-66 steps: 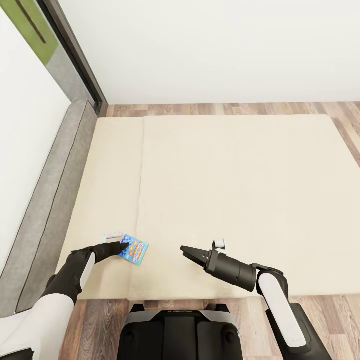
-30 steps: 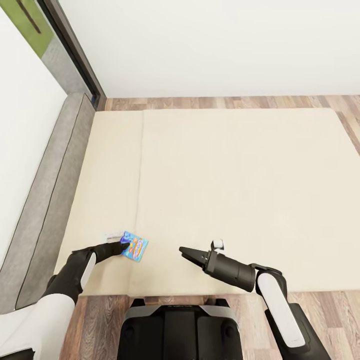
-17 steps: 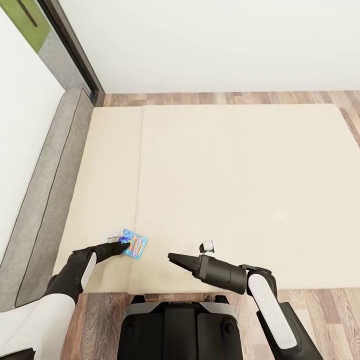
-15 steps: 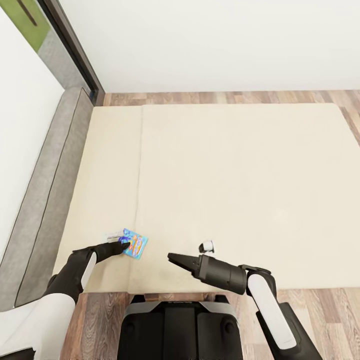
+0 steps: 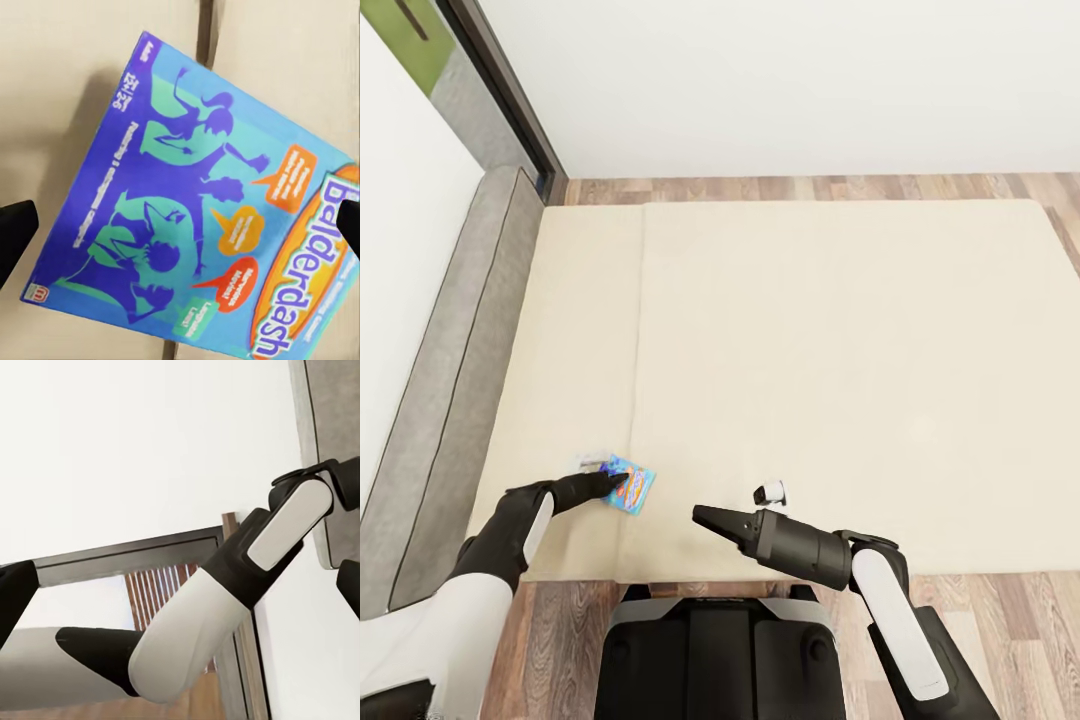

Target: Put all the toys in the child's room - the three board games (two on the bed and one on the table), the two jigsaw puzzles on the table, and the tennis ball on the table - inside the toy box on the table in the child's room.

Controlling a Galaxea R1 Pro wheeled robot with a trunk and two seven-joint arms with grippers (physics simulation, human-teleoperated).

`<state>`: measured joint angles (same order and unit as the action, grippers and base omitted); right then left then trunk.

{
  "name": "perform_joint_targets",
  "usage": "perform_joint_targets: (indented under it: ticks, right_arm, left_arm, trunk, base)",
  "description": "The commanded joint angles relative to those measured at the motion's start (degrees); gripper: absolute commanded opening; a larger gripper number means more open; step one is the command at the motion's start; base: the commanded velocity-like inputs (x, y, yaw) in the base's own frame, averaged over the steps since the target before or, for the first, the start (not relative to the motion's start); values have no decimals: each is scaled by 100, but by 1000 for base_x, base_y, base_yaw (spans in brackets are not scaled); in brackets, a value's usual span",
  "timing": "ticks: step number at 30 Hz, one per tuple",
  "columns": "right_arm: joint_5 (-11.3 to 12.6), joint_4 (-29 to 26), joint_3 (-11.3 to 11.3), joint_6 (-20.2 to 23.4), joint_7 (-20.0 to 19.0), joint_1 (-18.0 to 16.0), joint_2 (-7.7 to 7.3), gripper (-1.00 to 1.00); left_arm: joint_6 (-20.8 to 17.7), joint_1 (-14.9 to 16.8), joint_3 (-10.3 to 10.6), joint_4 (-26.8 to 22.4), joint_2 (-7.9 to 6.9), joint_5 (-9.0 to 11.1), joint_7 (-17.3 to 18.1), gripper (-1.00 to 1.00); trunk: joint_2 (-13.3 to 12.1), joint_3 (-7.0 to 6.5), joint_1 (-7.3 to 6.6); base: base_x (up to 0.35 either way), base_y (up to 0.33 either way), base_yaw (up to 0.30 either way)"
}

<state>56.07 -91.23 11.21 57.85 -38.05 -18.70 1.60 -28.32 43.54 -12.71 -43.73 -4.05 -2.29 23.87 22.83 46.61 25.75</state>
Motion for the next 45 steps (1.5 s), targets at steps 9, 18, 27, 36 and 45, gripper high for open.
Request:
perform_joint_targets:
  ticks: [9,18,27,36,45]
  right_arm:
    - [-18,0,-5,16,-35,5,6,100]
    - [-25,0,10,16,-19,22,11,100]
    - [-37,0,147,8,15,18,15,100]
    - [-43,0,165,-125,18,20,11,100]
    - [-43,0,220,-367,1,20,7,100]
  left_arm:
    - [-56,269,-21,-4,3,-34,101,100]
    - [-60,333,-21,-2,2,-48,61,100]
    - [-16,339,-16,50,6,-77,57,100]
    - [-7,339,-9,65,10,-92,56,100]
    - [-2,339,-4,67,14,-96,56,100]
  trunk:
    - [9,9,3]
    - [9,9,3]
    - [9,9,3]
    - [9,10,3]
    - [9,13,3]
  base:
    - [0,0,0]
    - [0,0,0]
    - [0,0,0]
    - [0,0,0]
    - [0,0,0]
